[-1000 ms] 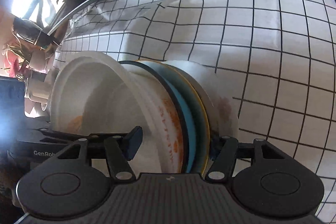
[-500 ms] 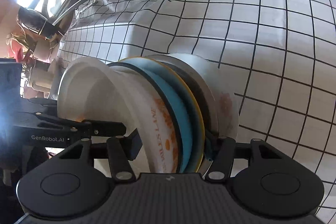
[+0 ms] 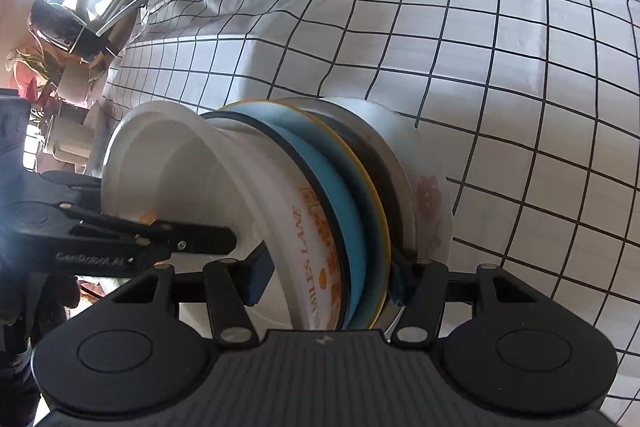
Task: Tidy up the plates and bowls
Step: 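Lower the stack with both grippers into the large white bowl holding the steel bowl, then open both grippers to release the stack's rim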
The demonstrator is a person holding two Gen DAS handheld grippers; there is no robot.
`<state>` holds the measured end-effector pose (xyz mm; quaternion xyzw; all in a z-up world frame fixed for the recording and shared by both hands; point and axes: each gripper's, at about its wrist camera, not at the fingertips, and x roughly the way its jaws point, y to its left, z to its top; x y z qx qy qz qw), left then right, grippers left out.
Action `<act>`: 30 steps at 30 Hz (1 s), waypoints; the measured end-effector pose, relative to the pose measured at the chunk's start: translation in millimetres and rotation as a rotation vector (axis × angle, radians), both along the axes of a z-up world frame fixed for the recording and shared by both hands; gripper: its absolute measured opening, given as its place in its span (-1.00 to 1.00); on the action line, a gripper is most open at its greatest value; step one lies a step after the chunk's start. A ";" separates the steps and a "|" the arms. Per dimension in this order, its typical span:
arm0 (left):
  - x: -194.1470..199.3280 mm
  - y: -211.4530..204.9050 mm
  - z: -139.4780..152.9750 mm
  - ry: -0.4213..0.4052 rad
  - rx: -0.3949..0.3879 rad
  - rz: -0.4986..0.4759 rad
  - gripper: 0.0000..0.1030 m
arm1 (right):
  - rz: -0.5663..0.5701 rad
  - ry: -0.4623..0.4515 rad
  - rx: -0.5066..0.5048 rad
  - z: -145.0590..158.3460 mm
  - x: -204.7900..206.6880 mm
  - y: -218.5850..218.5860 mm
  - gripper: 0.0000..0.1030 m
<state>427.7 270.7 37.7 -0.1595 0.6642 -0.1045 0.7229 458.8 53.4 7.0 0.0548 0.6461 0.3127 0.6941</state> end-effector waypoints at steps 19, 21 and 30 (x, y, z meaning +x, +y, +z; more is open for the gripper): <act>4.7 -9.8 10.4 0.011 0.069 -0.081 -0.29 | 0.006 -0.015 -0.015 -0.4 -3.8 2.6 0.10; 4.2 -7.8 11.2 0.008 0.070 -0.075 -0.31 | 0.007 -0.013 -0.019 -0.3 -4.7 3.1 0.10; 5.4 -15.4 15.9 -0.040 0.134 -0.116 -0.31 | 0.014 -0.029 -0.044 3.6 -9.4 6.2 0.13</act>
